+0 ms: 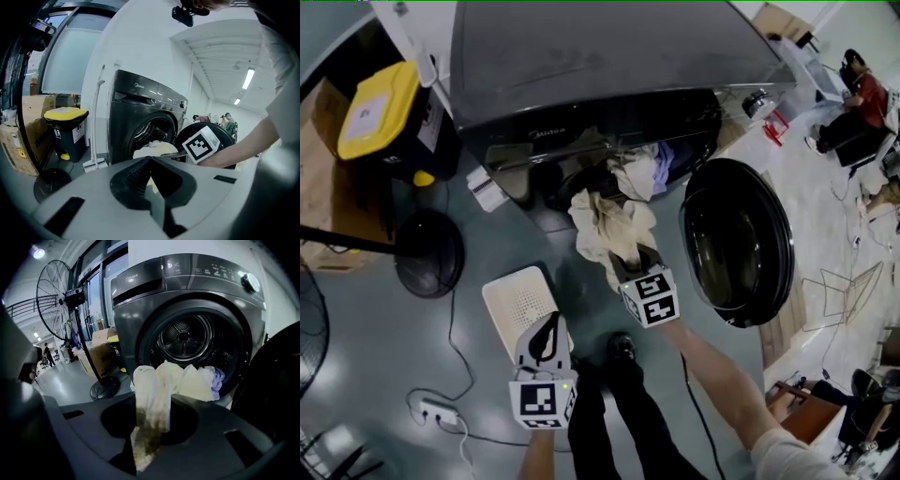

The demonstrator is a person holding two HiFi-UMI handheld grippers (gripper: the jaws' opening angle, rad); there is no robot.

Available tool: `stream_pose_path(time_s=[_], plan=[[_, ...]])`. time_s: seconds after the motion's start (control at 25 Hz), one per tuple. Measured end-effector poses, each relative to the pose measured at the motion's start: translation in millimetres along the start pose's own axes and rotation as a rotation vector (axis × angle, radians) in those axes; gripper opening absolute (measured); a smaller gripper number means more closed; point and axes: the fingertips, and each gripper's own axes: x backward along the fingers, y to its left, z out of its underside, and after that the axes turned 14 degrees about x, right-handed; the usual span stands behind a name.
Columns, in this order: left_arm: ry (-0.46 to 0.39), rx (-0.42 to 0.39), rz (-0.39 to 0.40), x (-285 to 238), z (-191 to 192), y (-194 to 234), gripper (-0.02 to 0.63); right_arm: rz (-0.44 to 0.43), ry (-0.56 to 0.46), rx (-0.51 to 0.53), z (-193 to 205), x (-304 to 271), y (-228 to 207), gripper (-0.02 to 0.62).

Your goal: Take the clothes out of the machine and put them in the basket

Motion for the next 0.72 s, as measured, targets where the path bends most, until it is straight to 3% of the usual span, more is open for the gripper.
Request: stream_pose_path(time_s=[0.48,0.72], plan=[[-0.020,0.007,-0.039,14.1,-15.9,-2.4,0.018,-0.021,-0.070,-0.022,-14.0,93.1,24.6,0.109],[-0.026,0.036,-0.088,22.9,-7.2,13.6,0.018,-0.048,-0.093,-0.001,-22.7,103.0,34.3,0.109]])
